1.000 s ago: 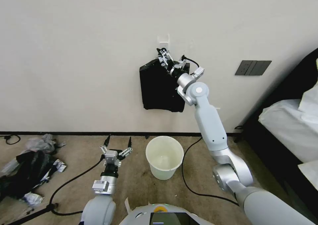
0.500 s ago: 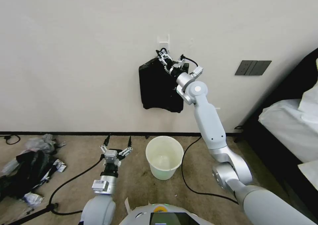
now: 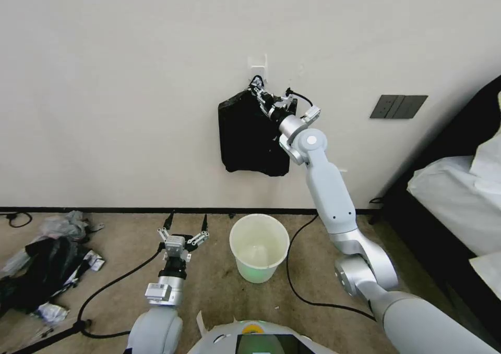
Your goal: Place a trash bag onto the trash bin.
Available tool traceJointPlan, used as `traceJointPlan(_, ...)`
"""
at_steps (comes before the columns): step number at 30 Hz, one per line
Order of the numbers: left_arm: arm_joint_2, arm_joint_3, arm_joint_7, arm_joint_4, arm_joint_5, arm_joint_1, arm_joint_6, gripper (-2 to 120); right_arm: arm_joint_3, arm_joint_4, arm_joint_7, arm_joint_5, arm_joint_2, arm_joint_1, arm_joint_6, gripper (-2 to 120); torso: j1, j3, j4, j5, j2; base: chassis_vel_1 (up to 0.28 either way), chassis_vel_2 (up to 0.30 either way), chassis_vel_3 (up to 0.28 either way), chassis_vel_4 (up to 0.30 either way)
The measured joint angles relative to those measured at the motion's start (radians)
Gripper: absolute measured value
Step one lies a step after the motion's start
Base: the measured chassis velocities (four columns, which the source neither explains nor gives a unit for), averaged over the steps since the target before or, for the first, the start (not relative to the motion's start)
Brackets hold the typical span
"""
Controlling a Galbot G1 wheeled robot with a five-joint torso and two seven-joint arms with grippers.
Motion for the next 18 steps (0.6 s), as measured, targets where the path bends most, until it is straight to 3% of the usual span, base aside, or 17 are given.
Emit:
traceJointPlan(2,0.000,-0.001,-0.001,0.000,0.000,-0.001,0.000,100,-0.001,-0.002,-0.006,-0.001,-0.001,0.000,0.001,3,0.000,0.000,0.0000,0.0000,0.000,0.000,0.000,0.000,0.000)
traceJointPlan(4,0.001,-0.001,-0.001,0.000,-0.001,-0.002,0.000,100,-0.002,-0.002,-0.007,-0.001,-0.001,0.000,0.001,0,0.000,0.000,0.0000,0.0000,0.000,0.000,0.000,0.000,0.000)
traceJointPlan(18,0.001,-0.001,-0.002,0.000,-0.003,-0.006,0.001,100,-0.011,0.074,-0.016,-0.032,-0.017,-0.051,0.012,0,0.000,0.000,-0.0001,0.0000,0.000,0.000,0.000,0.000,0.000)
